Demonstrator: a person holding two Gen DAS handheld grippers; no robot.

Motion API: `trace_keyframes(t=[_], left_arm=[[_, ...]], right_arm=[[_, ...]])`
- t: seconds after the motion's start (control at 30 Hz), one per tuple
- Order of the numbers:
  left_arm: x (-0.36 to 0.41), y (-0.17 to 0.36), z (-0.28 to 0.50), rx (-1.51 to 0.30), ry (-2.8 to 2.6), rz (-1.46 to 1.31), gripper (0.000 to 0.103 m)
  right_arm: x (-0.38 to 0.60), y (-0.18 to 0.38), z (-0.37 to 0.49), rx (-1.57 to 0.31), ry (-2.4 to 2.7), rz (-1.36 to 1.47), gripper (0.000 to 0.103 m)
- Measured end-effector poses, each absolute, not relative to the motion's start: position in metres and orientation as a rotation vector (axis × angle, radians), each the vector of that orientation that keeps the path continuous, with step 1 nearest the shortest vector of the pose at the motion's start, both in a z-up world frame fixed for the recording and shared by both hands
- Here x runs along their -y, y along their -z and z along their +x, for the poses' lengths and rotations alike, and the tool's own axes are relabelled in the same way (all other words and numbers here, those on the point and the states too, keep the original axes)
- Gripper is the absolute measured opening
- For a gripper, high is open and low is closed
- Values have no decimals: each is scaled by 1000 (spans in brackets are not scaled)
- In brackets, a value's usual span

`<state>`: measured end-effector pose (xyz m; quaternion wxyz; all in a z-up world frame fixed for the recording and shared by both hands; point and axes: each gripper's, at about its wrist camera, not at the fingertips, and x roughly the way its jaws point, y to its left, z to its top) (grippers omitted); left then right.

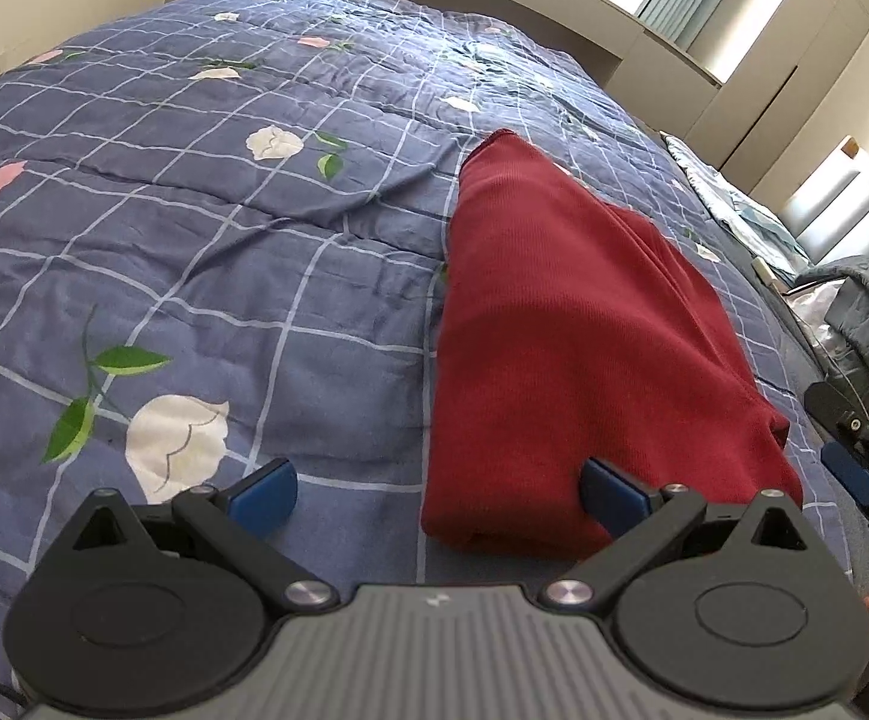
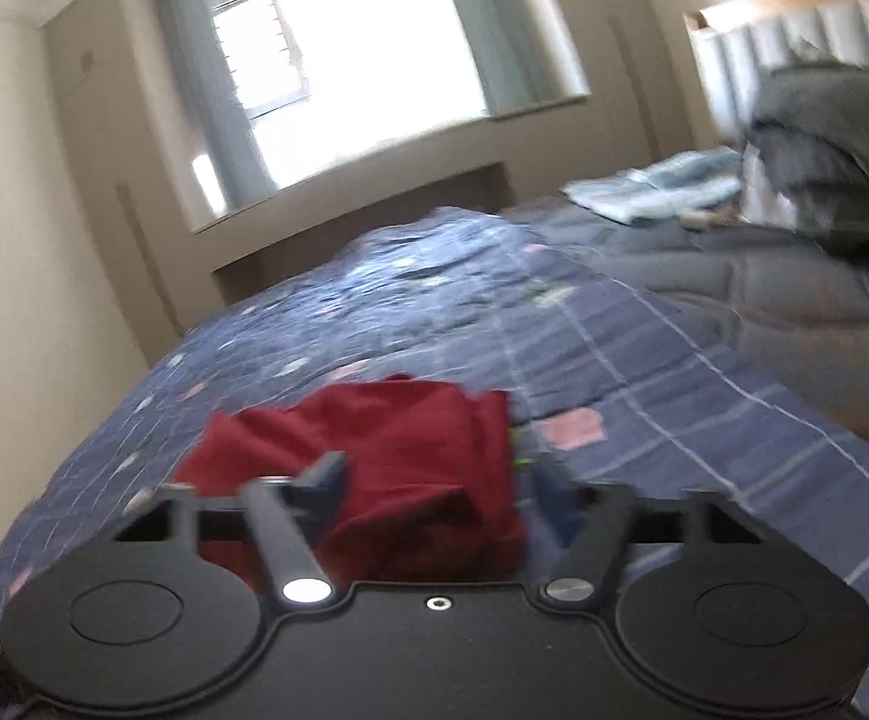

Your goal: Fold small clothes

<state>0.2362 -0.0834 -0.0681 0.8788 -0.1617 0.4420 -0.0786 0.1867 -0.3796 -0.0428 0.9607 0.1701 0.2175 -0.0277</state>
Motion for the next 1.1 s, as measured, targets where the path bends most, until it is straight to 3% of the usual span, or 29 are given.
trace_keyframes(t=[0.13, 0.2, 0.23, 0.27, 0.3, 0.33, 0.43, 0.53, 0.83, 1.0, 1.07, 1.1], left_arm=[[79, 65, 236, -917, 158, -351, 102], [76, 63, 235, -912, 149, -357, 102], [75, 62, 236, -909, 147, -361, 102], [73, 62, 236, -907, 146, -367, 102], [72, 61, 235, -905, 142, -371, 102], [71, 61, 236, -904, 138, -373, 102], [68, 62, 237, -906, 129, -378, 102], [66, 63, 239, -909, 129, -385, 102], [67, 68, 242, -926, 134, -353, 102], [60, 54, 250, -890, 133, -372, 102], [60, 48, 258, -877, 133, -366, 102], [61, 45, 264, -870, 134, -354, 102]], right_arm=[[353, 46, 190, -487, 9, 233, 85], [346, 53, 193, -537, 35, 189, 71], [344, 59, 194, -564, 61, 174, 50], [345, 63, 194, -581, 70, 171, 37], [347, 67, 193, -589, 65, 182, 33], [348, 70, 190, -592, 60, 189, 18], [346, 71, 180, -573, 37, 182, 7], [349, 65, 172, -547, 43, 197, 3], [345, 79, 168, -588, 60, 172, 5], [363, 66, 160, -522, -17, 278, 40], [370, 58, 160, -491, -34, 286, 61], [374, 54, 163, -476, -46, 284, 62]])
